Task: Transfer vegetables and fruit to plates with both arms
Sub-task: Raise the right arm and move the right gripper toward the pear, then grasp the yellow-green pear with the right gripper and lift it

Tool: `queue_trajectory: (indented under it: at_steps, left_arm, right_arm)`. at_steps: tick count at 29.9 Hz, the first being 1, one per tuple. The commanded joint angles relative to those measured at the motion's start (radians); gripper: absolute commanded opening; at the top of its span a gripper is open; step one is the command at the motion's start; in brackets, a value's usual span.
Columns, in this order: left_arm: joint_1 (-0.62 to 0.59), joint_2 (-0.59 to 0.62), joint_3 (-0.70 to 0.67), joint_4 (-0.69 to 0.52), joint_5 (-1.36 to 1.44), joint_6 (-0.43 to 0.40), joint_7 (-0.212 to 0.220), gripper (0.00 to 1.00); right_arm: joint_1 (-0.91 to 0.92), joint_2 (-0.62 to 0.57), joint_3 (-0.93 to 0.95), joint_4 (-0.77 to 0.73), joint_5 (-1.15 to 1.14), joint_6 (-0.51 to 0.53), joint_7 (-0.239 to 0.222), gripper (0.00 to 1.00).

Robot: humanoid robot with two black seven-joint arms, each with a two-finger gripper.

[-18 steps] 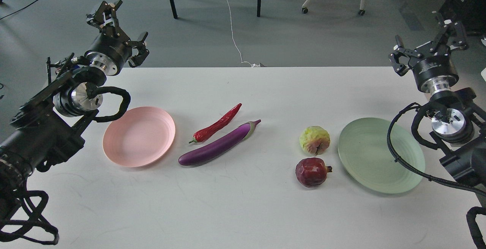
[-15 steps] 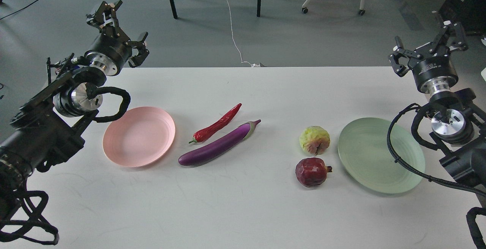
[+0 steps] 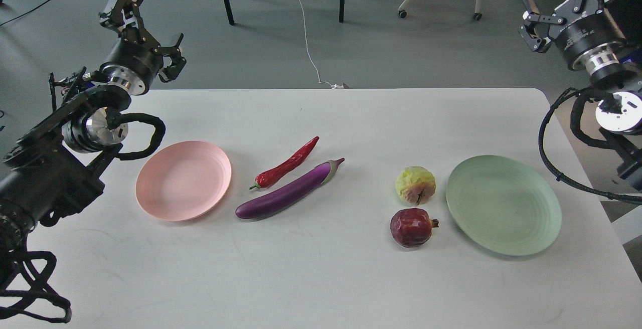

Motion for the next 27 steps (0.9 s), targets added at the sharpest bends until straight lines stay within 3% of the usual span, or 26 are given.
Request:
queue_trajectory:
  at_steps: [1,6,14,21,27]
  left_arm:
    - [0.002,0.006,-0.001,0.001,-0.002,-0.052,0.000,0.98]
    - [0.001,0.015,-0.013,0.001,-0.007,-0.056,-0.001,0.98]
    - [0.002,0.032,-0.016,0.001,-0.010,-0.054,-0.003,0.98]
    - [0.002,0.051,-0.016,0.001,-0.010,-0.060,-0.003,0.98]
    - [0.002,0.051,-0.016,0.001,-0.010,-0.059,-0.003,0.98]
  right_arm:
    - [0.206,-0.020,-0.287,0.049,-0.077,0.013,0.002,0.99]
    - [0.391,0.020,-0.529,0.102,-0.267,0.013,0.005,0.99]
    - [0.616,0.230,-1.016,0.236,-0.605,0.008,0.013,0.98]
    - [0.616,0.281,-1.211,0.303,-0.921,0.001,0.034,0.92]
    - [0.524,0.334,-1.331,0.284,-0.976,-0.065,0.041,0.90]
